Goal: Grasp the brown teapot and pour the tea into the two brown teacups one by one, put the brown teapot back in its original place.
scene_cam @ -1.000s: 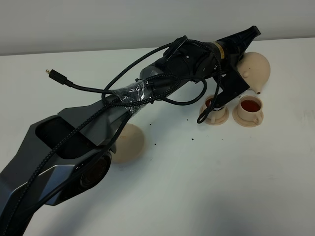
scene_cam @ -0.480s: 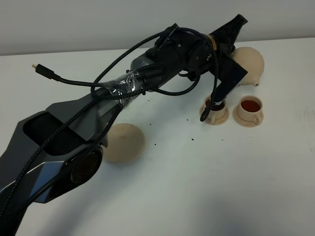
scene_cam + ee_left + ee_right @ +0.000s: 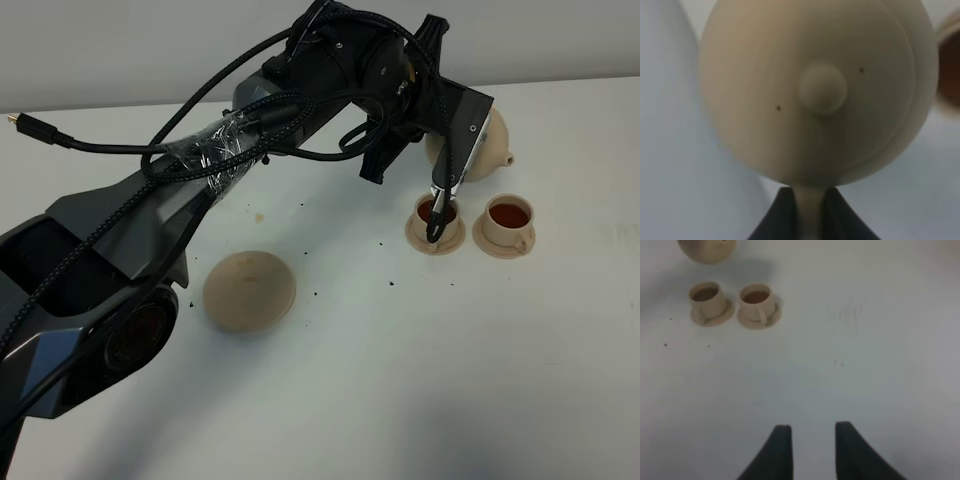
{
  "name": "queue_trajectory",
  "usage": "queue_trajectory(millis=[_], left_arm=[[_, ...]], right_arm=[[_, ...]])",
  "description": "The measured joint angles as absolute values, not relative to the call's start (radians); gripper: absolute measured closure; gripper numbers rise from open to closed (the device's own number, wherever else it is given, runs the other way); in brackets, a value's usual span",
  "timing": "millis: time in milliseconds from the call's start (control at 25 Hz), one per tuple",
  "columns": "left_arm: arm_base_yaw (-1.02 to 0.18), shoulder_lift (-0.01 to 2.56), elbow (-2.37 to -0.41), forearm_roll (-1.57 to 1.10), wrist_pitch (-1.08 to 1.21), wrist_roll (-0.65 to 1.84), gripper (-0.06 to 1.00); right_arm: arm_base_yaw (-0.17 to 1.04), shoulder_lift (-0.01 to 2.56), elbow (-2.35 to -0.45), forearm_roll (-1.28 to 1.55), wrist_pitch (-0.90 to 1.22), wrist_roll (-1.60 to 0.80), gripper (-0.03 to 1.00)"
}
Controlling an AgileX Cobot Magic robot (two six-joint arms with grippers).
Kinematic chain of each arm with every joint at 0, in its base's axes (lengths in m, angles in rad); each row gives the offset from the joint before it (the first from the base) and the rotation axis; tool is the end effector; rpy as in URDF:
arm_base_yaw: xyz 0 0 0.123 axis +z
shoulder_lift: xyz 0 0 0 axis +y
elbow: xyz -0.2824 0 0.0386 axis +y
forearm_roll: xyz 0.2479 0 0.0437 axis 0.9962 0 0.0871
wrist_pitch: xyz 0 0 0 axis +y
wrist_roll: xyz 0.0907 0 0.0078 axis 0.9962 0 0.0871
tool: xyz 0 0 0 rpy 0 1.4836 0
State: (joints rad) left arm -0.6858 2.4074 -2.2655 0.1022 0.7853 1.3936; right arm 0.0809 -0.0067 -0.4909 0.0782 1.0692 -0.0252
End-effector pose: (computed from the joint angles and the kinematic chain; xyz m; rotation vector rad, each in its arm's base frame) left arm 0.4281 -0.3418 0.2242 2.1431 1.1953 0.4404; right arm -0.0058 0.0058 0.2741 -0.1129 2.0520 0.1283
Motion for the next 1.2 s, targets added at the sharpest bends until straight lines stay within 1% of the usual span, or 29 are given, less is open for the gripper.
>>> queue_trajectory(millis=[280,520,840,1200], left_arm=[[-0.703,2.392,-2.265,0.065,1.04,1.144,0.79],[-0.704,2.392,-2.265,-0.049,1.178,0.933,0.79],[-0.718,2.391,-2.265,-0.063,1.19,0.651,0.79],[-0.807,2.396,-2.255,-0.071,1.191,0.473,0.79]], right_arm=[[0.081,-0.007,-0.491,0.078,1.069,-0.025,0.73],[0.081,-0.007,-0.491,0.078,1.069,-0.025,0.73],[0.081,-0.007,-0.491,0.078,1.069,-0.025,0.73],[0.081,-0.007,-0.491,0.078,1.069,-0.025,0.73]])
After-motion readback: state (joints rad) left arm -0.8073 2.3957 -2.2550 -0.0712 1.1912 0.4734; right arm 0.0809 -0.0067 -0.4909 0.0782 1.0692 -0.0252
